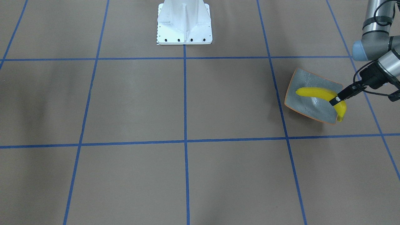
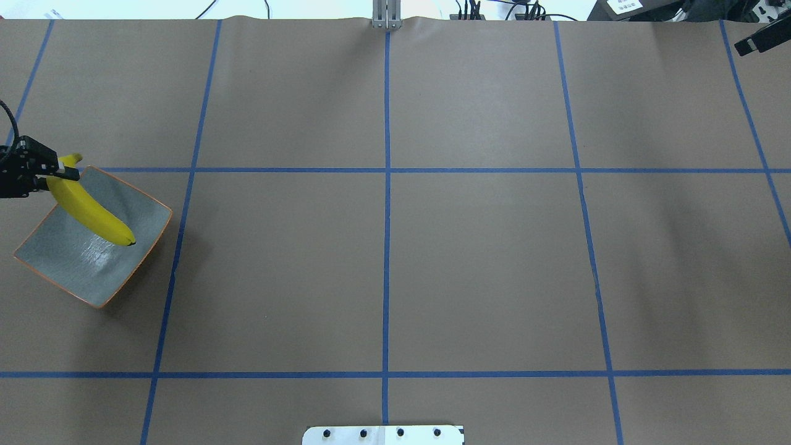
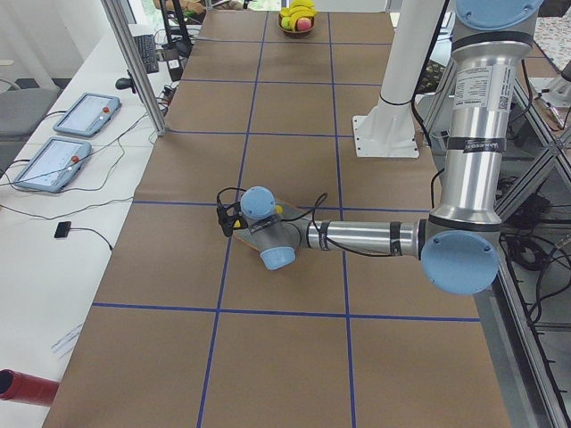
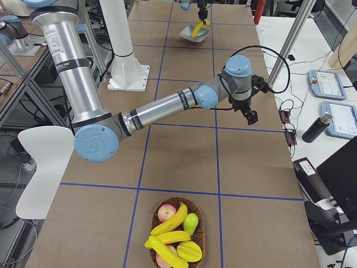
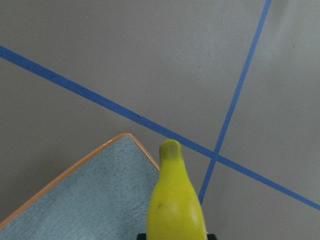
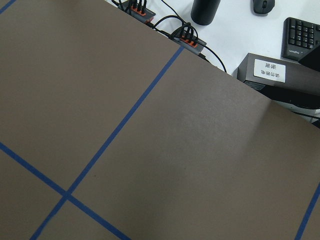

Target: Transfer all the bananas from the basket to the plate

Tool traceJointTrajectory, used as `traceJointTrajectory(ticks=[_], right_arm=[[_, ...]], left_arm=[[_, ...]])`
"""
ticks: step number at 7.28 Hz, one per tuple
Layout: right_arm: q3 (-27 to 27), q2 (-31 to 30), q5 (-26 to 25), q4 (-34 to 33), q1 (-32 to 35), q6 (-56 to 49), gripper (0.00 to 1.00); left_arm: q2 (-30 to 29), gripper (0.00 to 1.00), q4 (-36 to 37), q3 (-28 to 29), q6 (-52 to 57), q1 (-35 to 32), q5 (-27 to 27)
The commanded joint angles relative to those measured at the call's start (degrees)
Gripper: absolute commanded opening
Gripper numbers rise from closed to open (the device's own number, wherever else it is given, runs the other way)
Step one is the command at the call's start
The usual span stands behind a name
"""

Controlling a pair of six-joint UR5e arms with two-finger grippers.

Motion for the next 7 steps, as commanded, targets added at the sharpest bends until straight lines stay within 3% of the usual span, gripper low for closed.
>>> traceJointTrajectory(ticks=[1,2,3,7], right_arm=[[0.0,0.1,0.0,0.0,0.2,-0.1,1.0],[0.0,0.3,0.0,0.0,0.2,-0.1,1.0],[0.0,0.2,0.0,0.0,0.2,-0.1,1.0],[-1.6,-1.4,0.1,-0.1,1.7,-0.5,1.0]], left_arm=[[-0.4,0.51,-3.5,2.8,0.1,0.1,0.0],[-0.6,0.84,-3.6,2.7,0.1,0.1,0.1],[-0.6,1.0,-3.6,2.5,0.1,0.1,0.1],[-0.3,1.0,-3.4,-4.5,0.0,-0.6,-2.2]])
